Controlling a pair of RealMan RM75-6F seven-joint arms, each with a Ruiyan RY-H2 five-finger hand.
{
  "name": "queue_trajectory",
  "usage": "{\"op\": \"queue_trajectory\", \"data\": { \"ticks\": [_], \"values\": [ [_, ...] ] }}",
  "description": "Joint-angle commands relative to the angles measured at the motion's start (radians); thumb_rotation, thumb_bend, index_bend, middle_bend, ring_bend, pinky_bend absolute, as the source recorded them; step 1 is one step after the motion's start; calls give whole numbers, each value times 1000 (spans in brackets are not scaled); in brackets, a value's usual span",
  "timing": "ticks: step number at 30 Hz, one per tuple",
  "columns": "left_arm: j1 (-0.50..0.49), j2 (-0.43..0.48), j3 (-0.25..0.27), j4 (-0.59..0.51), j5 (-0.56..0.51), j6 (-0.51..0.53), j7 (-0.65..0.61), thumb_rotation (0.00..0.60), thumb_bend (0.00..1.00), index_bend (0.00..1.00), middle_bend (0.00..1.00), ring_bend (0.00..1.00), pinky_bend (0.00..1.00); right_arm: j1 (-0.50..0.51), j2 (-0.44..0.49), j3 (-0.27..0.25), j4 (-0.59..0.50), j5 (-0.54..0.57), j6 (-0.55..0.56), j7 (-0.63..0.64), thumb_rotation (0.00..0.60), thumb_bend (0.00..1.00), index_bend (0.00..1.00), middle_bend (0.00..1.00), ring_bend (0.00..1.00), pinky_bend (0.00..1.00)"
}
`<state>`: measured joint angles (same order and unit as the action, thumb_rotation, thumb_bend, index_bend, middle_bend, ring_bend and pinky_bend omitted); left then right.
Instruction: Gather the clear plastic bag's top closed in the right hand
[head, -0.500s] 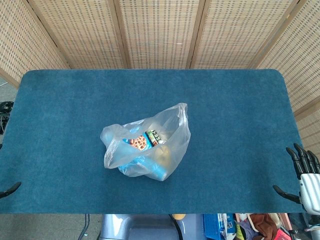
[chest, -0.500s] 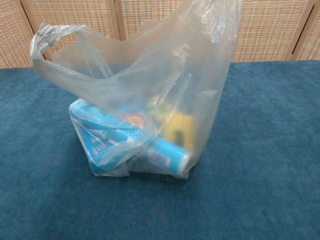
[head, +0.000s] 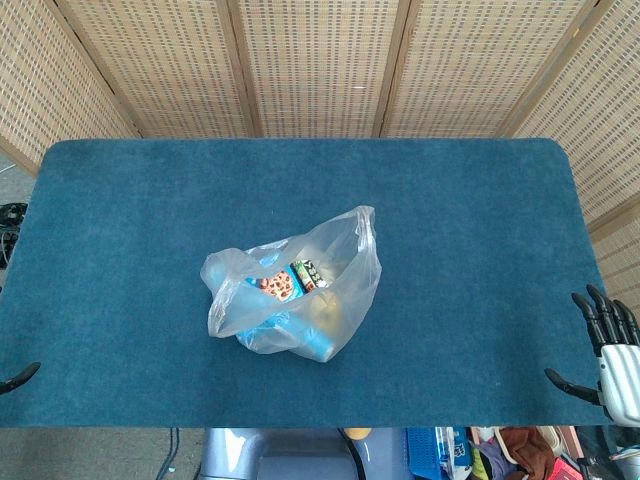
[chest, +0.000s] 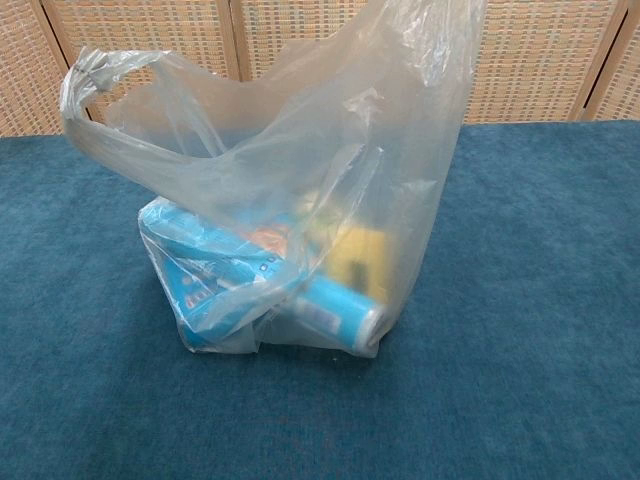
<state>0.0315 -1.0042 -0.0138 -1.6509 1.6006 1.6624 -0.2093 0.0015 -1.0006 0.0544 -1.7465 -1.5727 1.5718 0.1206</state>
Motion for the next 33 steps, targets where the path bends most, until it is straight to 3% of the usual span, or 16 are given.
{"op": "queue_trajectory", "data": {
  "ticks": [1,9,11,15,20,24,33],
  "values": [
    [0,0,-1,-1,-6,-4,2,600,144,0,0,0,0,37,27,10,-4,-3,-50,99,600,0,0,0,0,0],
    [-9,-2,-14,-16,-26,-16,26,600,145,0,0,0,0,200,161,48,-62,-85,-198,719,600,0,0,0,0,0],
    [-14,-3,-20,-20,-39,-27,32,600,145,0,0,0,0,270,197,67,-75,-108,-256,927,600,0,0,0,0,0],
    [-24,-1,-32,-24,-67,-48,32,600,145,0,0,0,0,356,225,95,-75,-127,-313,1131,600,0,0,0,0,0],
    [-42,5,-49,-31,-108,-86,27,600,145,0,0,0,0,462,216,128,-104,-102,-411,1268,600,0,2,29,0,0],
    [-45,7,-52,-34,-113,-93,30,600,145,0,0,0,0,524,206,142,-130,-78,-473,1339,600,0,60,129,19,0],
    [-54,8,-56,-32,-132,-115,29,600,147,0,0,0,0,632,193,132,-174,-102,-583,1480,600,0,126,192,62,0]
  ]
}}
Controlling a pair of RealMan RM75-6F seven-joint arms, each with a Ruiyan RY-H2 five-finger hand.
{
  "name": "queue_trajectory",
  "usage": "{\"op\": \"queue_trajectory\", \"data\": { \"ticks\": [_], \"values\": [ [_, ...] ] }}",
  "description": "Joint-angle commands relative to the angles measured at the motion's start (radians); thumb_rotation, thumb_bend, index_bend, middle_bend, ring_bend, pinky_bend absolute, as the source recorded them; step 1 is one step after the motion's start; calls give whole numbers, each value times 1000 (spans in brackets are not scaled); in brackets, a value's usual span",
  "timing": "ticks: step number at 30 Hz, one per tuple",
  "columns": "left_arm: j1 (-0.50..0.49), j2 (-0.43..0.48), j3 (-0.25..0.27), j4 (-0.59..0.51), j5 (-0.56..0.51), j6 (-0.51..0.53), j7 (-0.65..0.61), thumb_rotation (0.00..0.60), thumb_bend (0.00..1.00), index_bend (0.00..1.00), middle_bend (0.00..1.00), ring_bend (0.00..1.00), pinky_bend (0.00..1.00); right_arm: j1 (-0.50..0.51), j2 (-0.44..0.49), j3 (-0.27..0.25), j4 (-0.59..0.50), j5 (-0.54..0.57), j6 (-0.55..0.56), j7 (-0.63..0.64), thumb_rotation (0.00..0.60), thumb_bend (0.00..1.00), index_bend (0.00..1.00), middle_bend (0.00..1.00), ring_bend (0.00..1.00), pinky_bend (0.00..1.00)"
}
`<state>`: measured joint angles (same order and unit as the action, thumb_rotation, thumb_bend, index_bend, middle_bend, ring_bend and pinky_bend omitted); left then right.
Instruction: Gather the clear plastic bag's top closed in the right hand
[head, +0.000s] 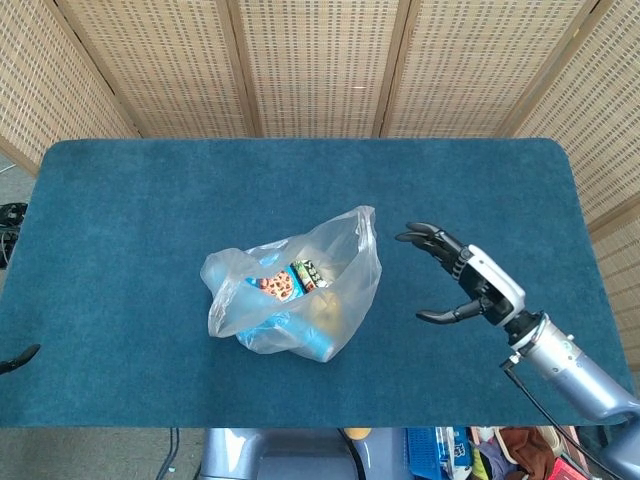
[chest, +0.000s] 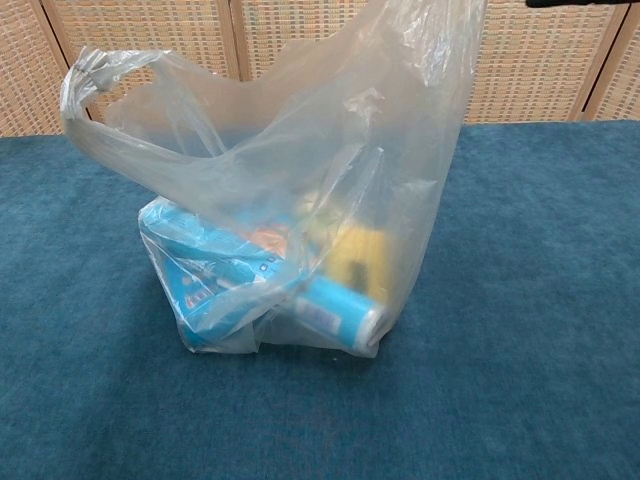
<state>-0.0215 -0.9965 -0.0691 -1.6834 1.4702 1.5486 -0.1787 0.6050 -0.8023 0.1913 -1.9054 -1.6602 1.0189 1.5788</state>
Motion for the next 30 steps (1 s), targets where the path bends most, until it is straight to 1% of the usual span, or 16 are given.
{"op": "queue_trajectory", "data": {
  "ticks": [1,4,7,11,16,21,25,30],
  "values": [
    [-1,1,-2,1,-3,-2,-2,600,147,0,0,0,0,37,-10,-8,-16,-15,-41,12,600,0,129,193,62,0],
    [-2,1,-2,2,-6,-6,-3,600,146,0,0,0,0,61,-26,-12,-21,12,-82,-44,600,0,140,195,60,0],
    [-3,0,-2,2,-6,-8,0,600,146,0,0,0,0,79,-44,-5,-30,53,-106,-89,600,0,154,201,60,0],
    [-3,-1,-1,1,-5,-8,4,600,147,0,0,0,0,103,-61,7,-48,80,-127,-107,600,0,162,205,59,0],
    [-4,-4,-2,-1,-6,-8,11,600,149,0,0,0,0,163,-97,41,-60,136,-183,-128,600,0,164,206,57,0],
    [-6,-7,-4,0,-13,-11,15,600,151,0,0,0,0,206,-132,77,-63,206,-225,-119,600,0,175,215,57,0],
    [-7,-7,-6,0,-16,-13,14,600,151,0,0,0,0,231,-165,102,-53,253,-247,-105,600,0,178,218,58,0],
    [-8,-7,-7,2,-20,-17,12,600,151,0,0,0,0,250,-228,127,-15,315,-245,-140,600,0,187,229,70,0]
  ]
}}
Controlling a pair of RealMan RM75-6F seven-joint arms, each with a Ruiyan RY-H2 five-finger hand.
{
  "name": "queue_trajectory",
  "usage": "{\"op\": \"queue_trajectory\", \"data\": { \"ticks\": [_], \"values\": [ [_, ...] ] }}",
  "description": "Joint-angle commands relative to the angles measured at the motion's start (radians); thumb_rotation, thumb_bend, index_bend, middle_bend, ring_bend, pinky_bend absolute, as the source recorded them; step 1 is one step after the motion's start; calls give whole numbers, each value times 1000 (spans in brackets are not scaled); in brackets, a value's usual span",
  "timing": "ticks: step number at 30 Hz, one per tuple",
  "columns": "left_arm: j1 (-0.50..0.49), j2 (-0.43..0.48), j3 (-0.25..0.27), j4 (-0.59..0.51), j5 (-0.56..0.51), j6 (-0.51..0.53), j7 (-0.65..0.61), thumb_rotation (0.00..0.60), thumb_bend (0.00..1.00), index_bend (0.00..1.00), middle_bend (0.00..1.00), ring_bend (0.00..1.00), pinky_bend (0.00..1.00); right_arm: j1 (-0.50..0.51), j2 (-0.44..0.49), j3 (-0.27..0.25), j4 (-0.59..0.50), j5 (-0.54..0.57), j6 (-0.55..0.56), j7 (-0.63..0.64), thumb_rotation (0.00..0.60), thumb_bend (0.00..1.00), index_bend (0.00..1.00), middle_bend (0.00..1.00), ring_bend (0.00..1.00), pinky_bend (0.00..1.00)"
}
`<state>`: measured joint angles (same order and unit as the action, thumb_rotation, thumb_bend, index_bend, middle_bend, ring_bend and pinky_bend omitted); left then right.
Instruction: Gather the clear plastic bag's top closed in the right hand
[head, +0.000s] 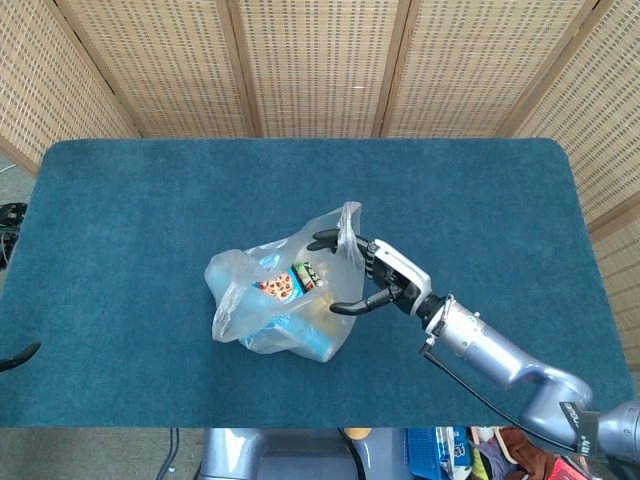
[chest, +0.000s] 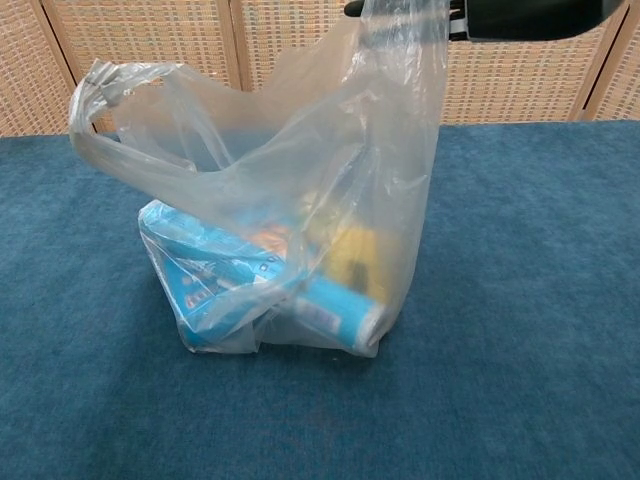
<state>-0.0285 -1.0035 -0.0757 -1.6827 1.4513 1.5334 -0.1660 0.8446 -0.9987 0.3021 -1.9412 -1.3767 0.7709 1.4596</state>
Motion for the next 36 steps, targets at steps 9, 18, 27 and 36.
{"op": "queue_trajectory", "data": {
  "ticks": [9,18,27,36],
  "values": [
    [-4,1,-4,3,-12,-12,-5,600,152,0,0,0,0,2,-111,69,37,131,55,-41,600,0,206,256,97,0],
    [-7,0,-3,3,-11,-18,-3,600,152,0,0,0,0,-10,-178,126,23,195,71,7,600,4,211,265,107,20],
    [-7,1,-1,1,-11,-19,-4,600,151,0,0,0,0,1,-199,144,19,114,-64,141,600,33,242,307,147,118],
    [-10,3,-1,3,-14,-28,-9,600,152,0,0,0,0,45,-218,122,28,16,-193,195,600,49,265,325,165,135]
  ]
}}
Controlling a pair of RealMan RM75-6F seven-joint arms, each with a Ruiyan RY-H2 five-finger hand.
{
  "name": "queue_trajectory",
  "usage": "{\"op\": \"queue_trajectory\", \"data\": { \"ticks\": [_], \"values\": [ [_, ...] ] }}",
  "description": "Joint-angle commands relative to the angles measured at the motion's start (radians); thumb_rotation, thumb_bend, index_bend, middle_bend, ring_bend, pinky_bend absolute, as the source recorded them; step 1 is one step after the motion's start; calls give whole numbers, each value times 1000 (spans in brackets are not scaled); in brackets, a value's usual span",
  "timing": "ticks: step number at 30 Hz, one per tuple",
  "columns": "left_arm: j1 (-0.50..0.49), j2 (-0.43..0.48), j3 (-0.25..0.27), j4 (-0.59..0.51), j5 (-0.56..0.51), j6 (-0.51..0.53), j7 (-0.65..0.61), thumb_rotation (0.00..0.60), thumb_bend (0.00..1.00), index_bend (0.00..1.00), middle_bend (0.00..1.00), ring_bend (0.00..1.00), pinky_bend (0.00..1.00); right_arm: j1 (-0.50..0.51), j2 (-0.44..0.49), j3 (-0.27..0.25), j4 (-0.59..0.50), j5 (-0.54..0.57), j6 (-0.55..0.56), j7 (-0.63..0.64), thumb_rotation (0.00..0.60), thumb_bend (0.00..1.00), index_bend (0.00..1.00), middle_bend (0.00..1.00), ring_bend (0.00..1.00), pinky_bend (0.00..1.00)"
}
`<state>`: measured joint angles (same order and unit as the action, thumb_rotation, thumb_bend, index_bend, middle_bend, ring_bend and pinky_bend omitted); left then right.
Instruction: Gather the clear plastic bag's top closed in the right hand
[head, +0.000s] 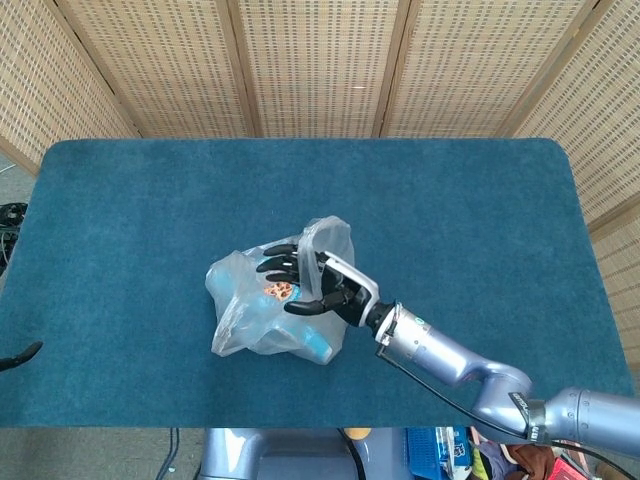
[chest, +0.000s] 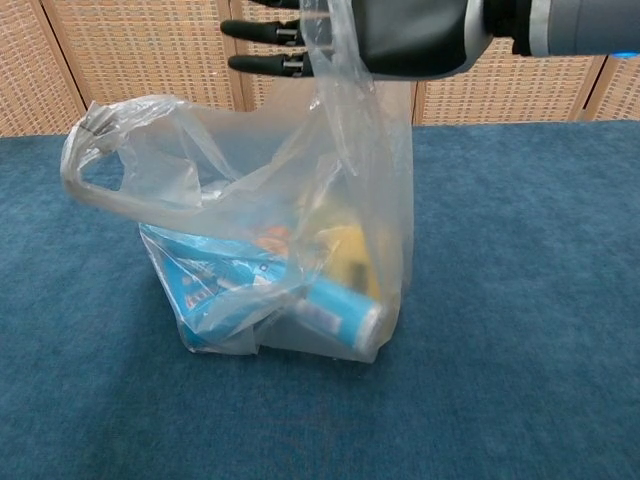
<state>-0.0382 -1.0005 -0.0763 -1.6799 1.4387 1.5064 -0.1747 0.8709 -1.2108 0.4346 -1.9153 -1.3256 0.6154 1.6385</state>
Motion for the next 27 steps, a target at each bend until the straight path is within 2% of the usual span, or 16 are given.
{"op": "queue_trajectory", "data": {
  "ticks": [1,6,16,23,27],
  "values": [
    [-1,1,-1,1,-3,-1,-1,600,151,0,0,0,0,23,-5,-14,4,-51,-47,17,600,55,274,334,173,138],
    [-3,0,-5,5,-6,-3,-6,600,151,0,0,0,0,34,-7,-40,15,-109,-55,-22,600,135,298,359,200,143],
    [-29,-4,-28,21,8,-4,-17,600,152,0,0,0,0,50,-10,-91,42,-113,-41,-247,600,350,318,377,212,156],
    [-114,-16,-70,81,97,-11,-38,600,152,0,0,0,0,40,-16,-117,41,-55,-8,-405,600,368,318,378,208,156],
    [-185,-43,-71,139,201,-26,-79,600,152,0,0,0,0,30,-12,-124,33,-30,7,-457,600,370,318,377,203,156]
  ]
}}
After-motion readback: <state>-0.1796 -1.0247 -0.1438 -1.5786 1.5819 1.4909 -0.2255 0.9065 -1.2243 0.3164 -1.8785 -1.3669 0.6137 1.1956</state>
